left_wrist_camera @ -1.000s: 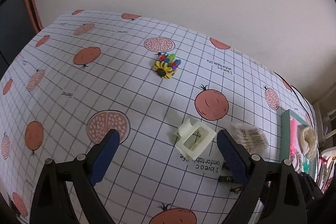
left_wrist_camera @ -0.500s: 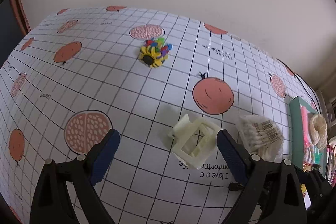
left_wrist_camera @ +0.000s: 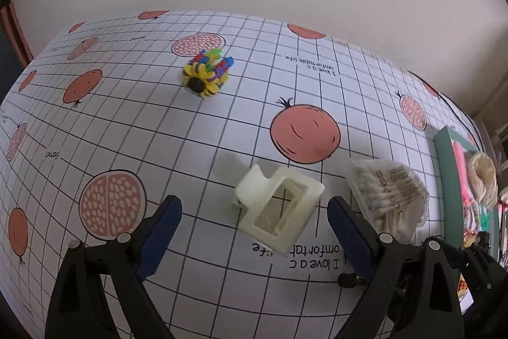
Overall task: Organize objects
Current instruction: 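Close left tool on the white claw clip while right tool grasps the wrapped candies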
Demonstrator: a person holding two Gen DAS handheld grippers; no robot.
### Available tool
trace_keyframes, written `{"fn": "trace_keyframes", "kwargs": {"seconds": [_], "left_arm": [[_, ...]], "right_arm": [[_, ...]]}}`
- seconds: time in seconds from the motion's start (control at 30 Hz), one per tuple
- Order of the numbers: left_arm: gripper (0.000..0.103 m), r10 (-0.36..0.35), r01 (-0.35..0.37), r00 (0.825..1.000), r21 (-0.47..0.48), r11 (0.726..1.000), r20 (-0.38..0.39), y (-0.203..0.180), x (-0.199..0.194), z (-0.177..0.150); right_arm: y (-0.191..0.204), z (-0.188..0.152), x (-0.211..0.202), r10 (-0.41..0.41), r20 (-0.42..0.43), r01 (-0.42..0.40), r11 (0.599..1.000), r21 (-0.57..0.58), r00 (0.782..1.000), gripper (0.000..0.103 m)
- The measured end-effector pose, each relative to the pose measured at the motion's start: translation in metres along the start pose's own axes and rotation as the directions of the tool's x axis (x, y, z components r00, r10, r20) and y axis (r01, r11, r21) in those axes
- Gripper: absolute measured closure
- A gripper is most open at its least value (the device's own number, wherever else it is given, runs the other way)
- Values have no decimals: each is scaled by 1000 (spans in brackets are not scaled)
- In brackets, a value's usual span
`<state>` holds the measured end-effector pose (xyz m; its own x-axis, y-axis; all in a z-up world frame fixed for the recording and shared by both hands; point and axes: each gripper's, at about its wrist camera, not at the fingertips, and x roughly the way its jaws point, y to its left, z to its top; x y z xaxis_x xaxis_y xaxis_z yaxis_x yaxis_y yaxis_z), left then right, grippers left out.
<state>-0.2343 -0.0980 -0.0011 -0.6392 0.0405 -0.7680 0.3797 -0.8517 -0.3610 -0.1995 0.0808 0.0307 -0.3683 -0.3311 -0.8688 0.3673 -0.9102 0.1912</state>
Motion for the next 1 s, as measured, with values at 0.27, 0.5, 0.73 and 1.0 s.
{"fn": "trace_keyframes", "kwargs": {"seconds": [0.27, 0.5, 0.73, 1.0], "left_arm": [[30, -6, 6, 1000, 7, 1000, -10, -2, 1, -1], [52, 13, -12, 999, 38, 999, -37, -7, 1, -3], [53, 43, -42, 998, 26, 999, -47, -5, -2, -4], [53, 68, -68, 997, 0, 998, -44, 1, -10, -4]], "right_arm": [[0, 0, -2, 34, 13, -34, 999, 16, 999, 33], [-10, 0, -4, 83, 24, -85, 993, 79, 996, 48], [-13, -1, -4, 126, 33, -129, 985, 111, 991, 54], [-11, -1, -1, 152, 30, -155, 982, 111, 988, 71]]}}
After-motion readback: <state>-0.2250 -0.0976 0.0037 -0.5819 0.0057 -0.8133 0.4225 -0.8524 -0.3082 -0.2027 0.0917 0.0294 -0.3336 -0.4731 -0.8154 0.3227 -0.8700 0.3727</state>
